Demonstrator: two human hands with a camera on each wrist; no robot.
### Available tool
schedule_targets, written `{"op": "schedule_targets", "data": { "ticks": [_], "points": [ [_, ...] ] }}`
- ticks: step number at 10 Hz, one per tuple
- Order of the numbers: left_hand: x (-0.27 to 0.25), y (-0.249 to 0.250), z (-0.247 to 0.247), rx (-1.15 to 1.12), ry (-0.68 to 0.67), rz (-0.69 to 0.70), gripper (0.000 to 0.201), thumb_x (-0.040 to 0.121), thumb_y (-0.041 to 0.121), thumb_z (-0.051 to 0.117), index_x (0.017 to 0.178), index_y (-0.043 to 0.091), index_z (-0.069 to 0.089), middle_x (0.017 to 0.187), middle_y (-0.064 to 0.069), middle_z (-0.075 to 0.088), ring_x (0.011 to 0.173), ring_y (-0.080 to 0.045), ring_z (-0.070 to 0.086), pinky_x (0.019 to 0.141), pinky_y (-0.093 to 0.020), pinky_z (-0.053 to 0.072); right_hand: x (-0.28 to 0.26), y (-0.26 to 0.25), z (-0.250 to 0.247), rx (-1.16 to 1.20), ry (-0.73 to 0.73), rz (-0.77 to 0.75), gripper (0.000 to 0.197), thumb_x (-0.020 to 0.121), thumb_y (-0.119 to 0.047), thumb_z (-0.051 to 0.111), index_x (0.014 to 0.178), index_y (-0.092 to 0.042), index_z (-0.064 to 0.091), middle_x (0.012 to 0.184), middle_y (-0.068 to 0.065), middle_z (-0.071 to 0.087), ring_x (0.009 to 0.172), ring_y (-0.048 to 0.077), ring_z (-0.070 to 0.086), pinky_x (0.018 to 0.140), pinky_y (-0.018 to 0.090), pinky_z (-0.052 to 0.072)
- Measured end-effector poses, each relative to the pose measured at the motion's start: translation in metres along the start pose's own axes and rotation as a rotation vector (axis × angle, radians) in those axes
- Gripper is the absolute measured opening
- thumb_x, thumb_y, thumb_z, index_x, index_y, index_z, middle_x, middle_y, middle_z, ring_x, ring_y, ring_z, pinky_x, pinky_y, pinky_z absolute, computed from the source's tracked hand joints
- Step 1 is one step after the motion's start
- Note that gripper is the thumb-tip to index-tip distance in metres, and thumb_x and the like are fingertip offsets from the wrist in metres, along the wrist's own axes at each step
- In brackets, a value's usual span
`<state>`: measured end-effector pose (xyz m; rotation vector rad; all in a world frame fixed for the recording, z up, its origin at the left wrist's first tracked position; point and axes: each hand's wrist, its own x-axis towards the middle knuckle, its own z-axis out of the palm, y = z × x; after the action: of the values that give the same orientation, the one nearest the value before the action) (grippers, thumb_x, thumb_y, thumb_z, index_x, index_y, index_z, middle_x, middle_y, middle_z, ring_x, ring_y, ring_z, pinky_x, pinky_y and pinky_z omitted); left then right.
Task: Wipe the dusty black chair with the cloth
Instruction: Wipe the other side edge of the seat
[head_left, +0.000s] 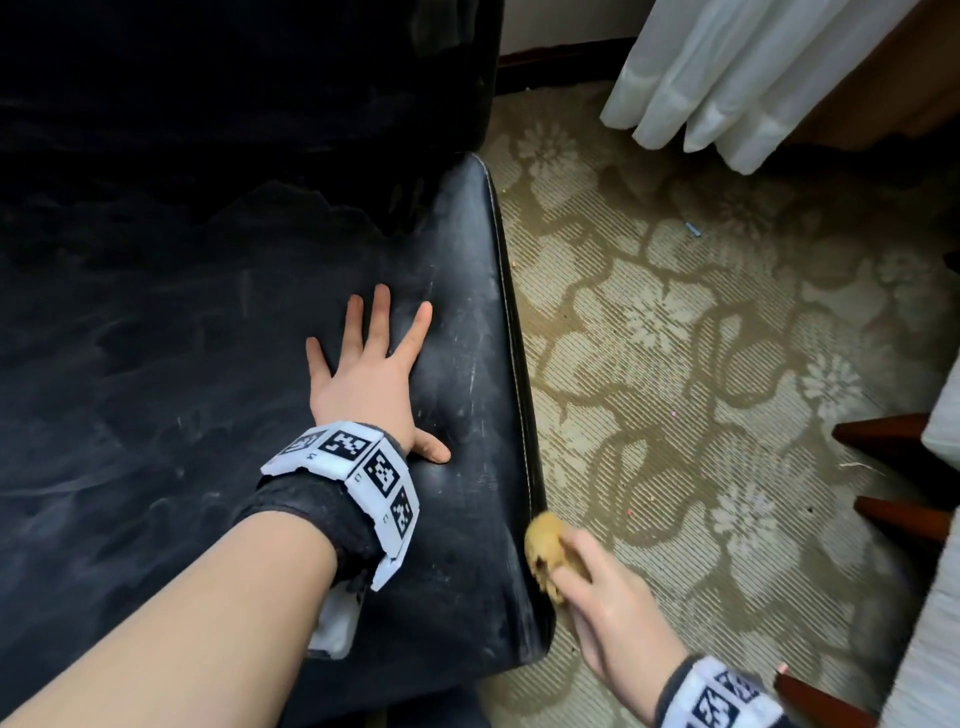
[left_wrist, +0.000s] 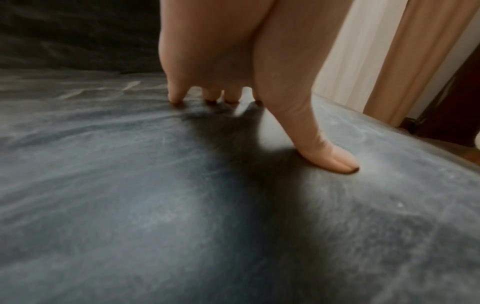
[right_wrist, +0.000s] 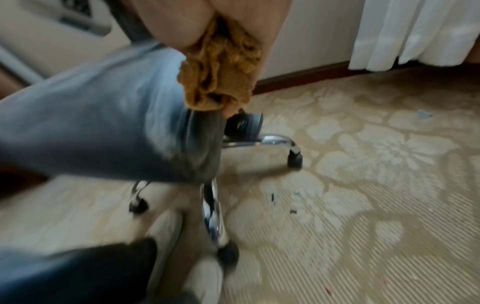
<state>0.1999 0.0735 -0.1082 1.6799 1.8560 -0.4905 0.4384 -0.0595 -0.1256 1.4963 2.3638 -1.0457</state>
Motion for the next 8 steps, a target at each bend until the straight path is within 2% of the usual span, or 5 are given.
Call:
{"op": "schedule_targets", "data": {
  "ticks": [2, 5, 6, 7, 8],
  "points": [
    [-0.006, 0.001, -0.001, -0.019, 0.016, 0.019, 0.138, 0.05, 0.057, 0.08, 0.143, 0.038, -0.02, 0.154, 0.0, -0.027, 0.142, -0.022, -0.023, 0.115, -0.053, 0.002, -0.048, -0.006, 0.001, -0.083, -0.172, -0.044, 0.04, 0.101, -0.043, 0.016, 0.107, -0.02, 0.047, 0.098, -0.005, 0.066, 0.076, 0.001, 0.065, 0.072, 0.019, 0.058],
    [-0.072, -0.013, 0.05, 0.019, 0.076, 0.043, 0.119, 0.065, 0.072, 0.059, 0.13, 0.035, -0.034, 0.149, 0.002, -0.036, 0.142, -0.019, -0.024, 0.118, -0.047, 0.003, 0.0, -0.039, 0.02, 0.093, 0.158, 0.058, 0.048, 0.059, 0.004, 0.077, 0.097, -0.013, 0.052, 0.125, 0.019, 0.051, 0.095, 0.031, 0.063, 0.071, 0.031, 0.058],
    [-0.068, -0.013, 0.053, -0.008, 0.082, 0.043, 0.12, 0.063, 0.07, 0.062, 0.129, 0.037, -0.033, 0.145, 0.005, -0.038, 0.142, -0.019, -0.024, 0.117, -0.048, 0.001, -0.032, -0.03, 0.056, 0.057, 0.143, 0.252, 0.072, 0.032, 0.016, 0.077, 0.086, -0.022, 0.048, 0.122, -0.019, 0.043, 0.078, 0.019, 0.068, 0.055, 0.031, 0.057],
    [-0.069, -0.011, 0.055, -0.019, 0.09, 0.04, 0.122, 0.062, 0.068, 0.064, 0.129, 0.038, -0.033, 0.152, 0.003, -0.031, 0.142, -0.018, -0.024, 0.117, -0.048, 0.0, -0.086, 0.018, 0.101, 0.143, -0.271, 0.196, 0.03, 0.086, -0.059, 0.044, 0.111, -0.044, 0.04, 0.119, -0.059, -0.01, 0.123, 0.014, 0.05, 0.098, 0.039, 0.046],
    [-0.067, -0.012, 0.055, -0.017, 0.111, 0.036, 0.124, 0.063, 0.066, 0.065, 0.139, 0.036, -0.027, 0.153, 0.002, -0.03, 0.142, -0.019, -0.024, 0.118, -0.049, 0.0, -0.081, 0.014, 0.072, -0.014, -0.053, 0.153, 0.067, 0.054, -0.096, 0.03, 0.108, -0.058, 0.038, 0.118, -0.033, 0.034, 0.112, 0.005, 0.047, 0.107, 0.029, 0.037]
  ]
}}
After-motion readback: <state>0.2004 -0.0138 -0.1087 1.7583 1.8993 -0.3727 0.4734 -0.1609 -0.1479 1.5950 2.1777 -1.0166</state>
